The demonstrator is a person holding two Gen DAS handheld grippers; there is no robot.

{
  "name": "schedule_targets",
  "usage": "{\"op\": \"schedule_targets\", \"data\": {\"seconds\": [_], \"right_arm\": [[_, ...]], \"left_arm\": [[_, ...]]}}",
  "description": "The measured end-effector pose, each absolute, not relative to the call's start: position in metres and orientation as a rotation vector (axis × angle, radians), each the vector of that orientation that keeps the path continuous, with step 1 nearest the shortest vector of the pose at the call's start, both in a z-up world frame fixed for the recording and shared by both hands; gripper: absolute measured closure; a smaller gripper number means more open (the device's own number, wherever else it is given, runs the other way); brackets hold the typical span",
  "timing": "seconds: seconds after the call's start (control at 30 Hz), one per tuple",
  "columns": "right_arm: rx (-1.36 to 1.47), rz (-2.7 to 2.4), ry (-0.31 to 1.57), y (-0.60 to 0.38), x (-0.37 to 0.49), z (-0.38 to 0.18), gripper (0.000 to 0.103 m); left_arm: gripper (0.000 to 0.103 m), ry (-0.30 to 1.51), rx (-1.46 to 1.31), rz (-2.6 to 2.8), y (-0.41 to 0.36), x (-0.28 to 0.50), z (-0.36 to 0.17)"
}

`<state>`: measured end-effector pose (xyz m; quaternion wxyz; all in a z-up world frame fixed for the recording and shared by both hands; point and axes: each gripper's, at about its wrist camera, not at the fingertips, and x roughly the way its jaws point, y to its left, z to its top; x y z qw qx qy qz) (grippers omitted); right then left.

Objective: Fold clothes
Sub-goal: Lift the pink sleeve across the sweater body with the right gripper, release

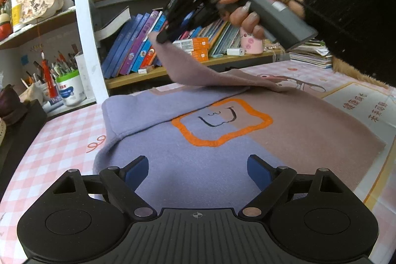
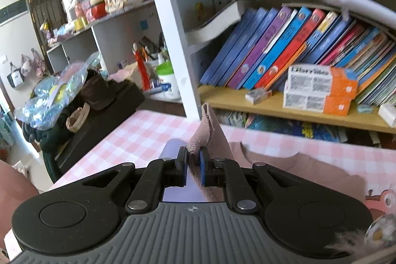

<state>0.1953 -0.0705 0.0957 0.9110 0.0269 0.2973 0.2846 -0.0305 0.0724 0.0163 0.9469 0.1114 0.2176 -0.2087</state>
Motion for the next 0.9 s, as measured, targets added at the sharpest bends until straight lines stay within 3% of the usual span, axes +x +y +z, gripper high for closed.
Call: {"op": "schedule_targets", "data": {"seconds": [0.2,0.27,0.3,0.57,0.9], "right_arm": [[0.011,0.609,0.655,-0.054,0.202,0.08,0.092],[0.012,0.621,0.65,-0.053,0.2,0.08,0.08],[0.013,0.628,0.645,-0.053,0.198,0.081,0.079],[0.003,0.611,0.627,-0.095,0.166,0.084,0.079],[0.007,0.534,0.663,-0.177,0.069,0.045,0.076]], "left_arm": [[0.014,0.449,0.172,-0.404,0.081,-0.027,0.017],[0.014,0.455,0.16,-0.387,0.083,-0.025,0.017],[0.014,0.457,0.156,-0.381,0.084,-0.025,0.017],[0.014,0.466,0.194,-0.355,0.078,-0.024,0.016],[0.014,0.484,0.232,-0.285,0.074,-0.02,0.014]]}}
